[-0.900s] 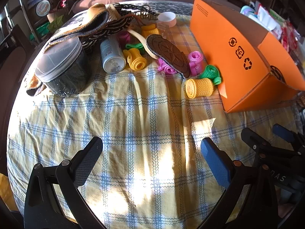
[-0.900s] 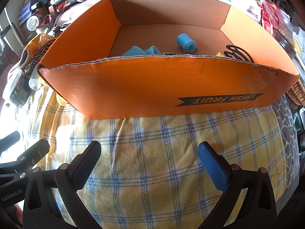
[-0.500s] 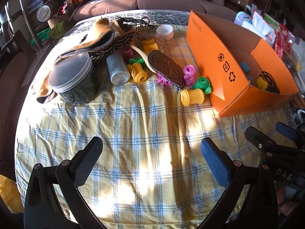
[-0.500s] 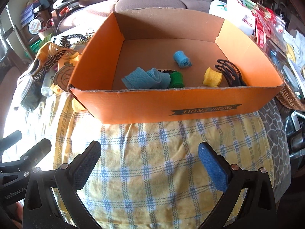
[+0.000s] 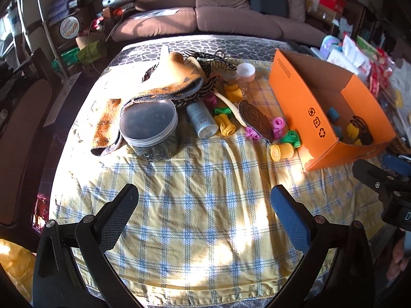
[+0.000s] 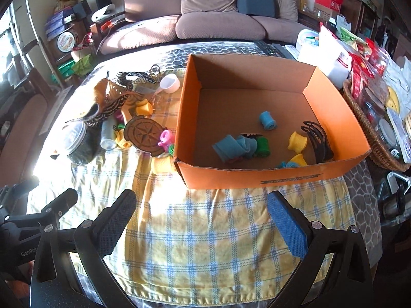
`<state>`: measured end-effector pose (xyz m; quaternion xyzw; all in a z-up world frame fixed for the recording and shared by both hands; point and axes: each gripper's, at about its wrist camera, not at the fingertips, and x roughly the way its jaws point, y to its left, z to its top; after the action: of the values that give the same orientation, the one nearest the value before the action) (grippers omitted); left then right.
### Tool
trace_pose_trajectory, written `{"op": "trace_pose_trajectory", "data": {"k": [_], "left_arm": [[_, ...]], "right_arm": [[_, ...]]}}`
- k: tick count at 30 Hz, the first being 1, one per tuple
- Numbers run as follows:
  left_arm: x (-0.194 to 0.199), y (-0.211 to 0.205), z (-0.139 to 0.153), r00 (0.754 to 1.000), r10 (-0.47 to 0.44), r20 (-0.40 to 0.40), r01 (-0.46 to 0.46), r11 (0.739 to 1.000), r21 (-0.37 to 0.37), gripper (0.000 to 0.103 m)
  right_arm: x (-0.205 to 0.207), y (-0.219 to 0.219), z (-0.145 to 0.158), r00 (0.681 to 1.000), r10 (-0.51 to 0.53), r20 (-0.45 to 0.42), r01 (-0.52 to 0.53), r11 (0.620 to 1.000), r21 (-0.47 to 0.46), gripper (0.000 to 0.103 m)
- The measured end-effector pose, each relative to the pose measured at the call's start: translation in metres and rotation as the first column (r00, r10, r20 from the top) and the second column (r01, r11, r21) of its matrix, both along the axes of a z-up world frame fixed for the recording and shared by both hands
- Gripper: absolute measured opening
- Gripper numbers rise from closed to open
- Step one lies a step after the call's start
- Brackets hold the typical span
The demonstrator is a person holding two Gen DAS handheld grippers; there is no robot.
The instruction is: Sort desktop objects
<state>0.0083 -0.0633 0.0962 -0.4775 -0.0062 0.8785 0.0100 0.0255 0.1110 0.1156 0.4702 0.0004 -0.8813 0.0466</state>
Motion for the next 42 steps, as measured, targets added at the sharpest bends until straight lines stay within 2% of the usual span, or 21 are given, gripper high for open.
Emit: {"op": "trace_pose_trajectory", "data": {"k": [8,11,13,15,17,21,26,35,38,42], "left_arm": [[0.004,-0.048,0.012,0.999,0.047,-0.020,-0.047,0.999,-0.008,0.103],[0.006,-0.061,0.014,0.998,0.056,-0.023,-0.056,0.998,0.002,0.103],[0.006,-0.068,0.013,0.998,0.061,-0.015,-0.061,0.998,0.016,0.103],[0.006,-0.074,0.011,0.998,0.067,-0.005,-0.067,0.997,0.031,0.103],[0.006,-0.077,0.008,0.998,0.070,-0.002,-0.070,0.997,0.040,0.103],[0.004,-0.078,0.002,0.998,0.058,0.002,-0.058,0.996,0.063,0.103],[-0.004,-0.062,-0.005,1.000,0.014,0.006,-0.014,0.996,0.085,0.102],[-0.018,-0.043,-0.024,0.999,-0.037,0.040,0.032,0.994,0.108,0.102],[-0.021,-0.044,-0.029,0.998,-0.042,0.051,0.036,0.992,0.117,0.102],[-0.023,-0.046,-0.035,0.997,-0.051,0.062,0.043,0.991,0.124,0.102]], "right_arm": [[-0.010,-0.026,0.011,0.999,0.043,-0.014,-0.044,0.998,-0.041,0.102],[-0.014,-0.037,0.012,0.997,0.076,-0.011,-0.076,0.995,-0.065,0.097],[-0.017,-0.044,0.012,0.995,0.096,0.000,-0.096,0.992,-0.080,0.091],[-0.020,-0.048,0.011,0.993,0.117,0.014,-0.115,0.987,-0.108,0.077],[-0.024,-0.050,0.008,0.991,0.129,0.032,-0.123,0.984,-0.130,0.070],[-0.033,-0.051,0.001,0.989,0.135,0.062,-0.126,0.983,-0.134,0.045],[-0.044,-0.044,0.003,0.990,0.125,0.067,-0.115,0.984,-0.136,0.045],[-0.079,-0.061,-0.004,0.976,0.193,0.098,-0.185,0.979,-0.086,0.045],[-0.087,-0.077,-0.014,0.970,0.220,0.107,-0.215,0.975,-0.063,0.056],[-0.099,-0.094,-0.037,0.961,0.240,0.140,-0.238,0.971,-0.026,0.057]]}}
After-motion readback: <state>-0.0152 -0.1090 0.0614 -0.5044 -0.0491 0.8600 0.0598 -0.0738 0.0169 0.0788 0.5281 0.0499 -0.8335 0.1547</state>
